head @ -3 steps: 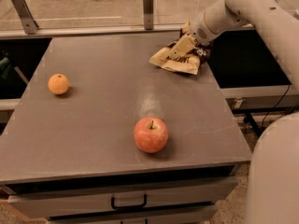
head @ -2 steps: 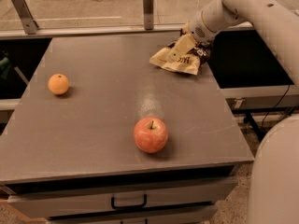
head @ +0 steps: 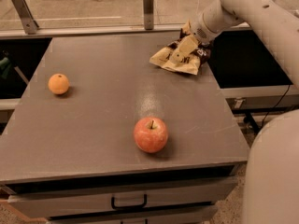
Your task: Move brown chip bag near orange
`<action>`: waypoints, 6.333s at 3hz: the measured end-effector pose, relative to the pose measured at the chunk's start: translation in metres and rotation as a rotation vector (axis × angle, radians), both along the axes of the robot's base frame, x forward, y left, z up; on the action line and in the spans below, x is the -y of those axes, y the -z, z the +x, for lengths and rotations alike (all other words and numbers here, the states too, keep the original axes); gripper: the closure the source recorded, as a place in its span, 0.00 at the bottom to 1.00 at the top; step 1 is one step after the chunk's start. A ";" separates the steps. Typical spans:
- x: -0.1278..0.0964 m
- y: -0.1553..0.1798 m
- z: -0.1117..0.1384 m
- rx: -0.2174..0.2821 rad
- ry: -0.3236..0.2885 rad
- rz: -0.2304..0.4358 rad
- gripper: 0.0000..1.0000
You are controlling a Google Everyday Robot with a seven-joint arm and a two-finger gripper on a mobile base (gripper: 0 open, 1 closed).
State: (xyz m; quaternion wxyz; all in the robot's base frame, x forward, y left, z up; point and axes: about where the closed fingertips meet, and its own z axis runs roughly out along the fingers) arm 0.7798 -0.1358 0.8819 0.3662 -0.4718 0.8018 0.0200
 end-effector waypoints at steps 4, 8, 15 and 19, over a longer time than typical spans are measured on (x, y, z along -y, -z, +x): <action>-0.034 -0.010 -0.014 -0.009 -0.106 0.095 0.95; -0.100 -0.085 -0.054 0.090 -0.321 0.203 1.00; -0.272 -0.057 -0.132 -0.048 -0.708 0.368 0.59; -0.221 -0.095 -0.109 0.069 -0.594 0.273 0.00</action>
Offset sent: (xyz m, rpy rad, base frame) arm -0.0050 -0.0067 0.0042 0.0446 -0.0006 -0.0018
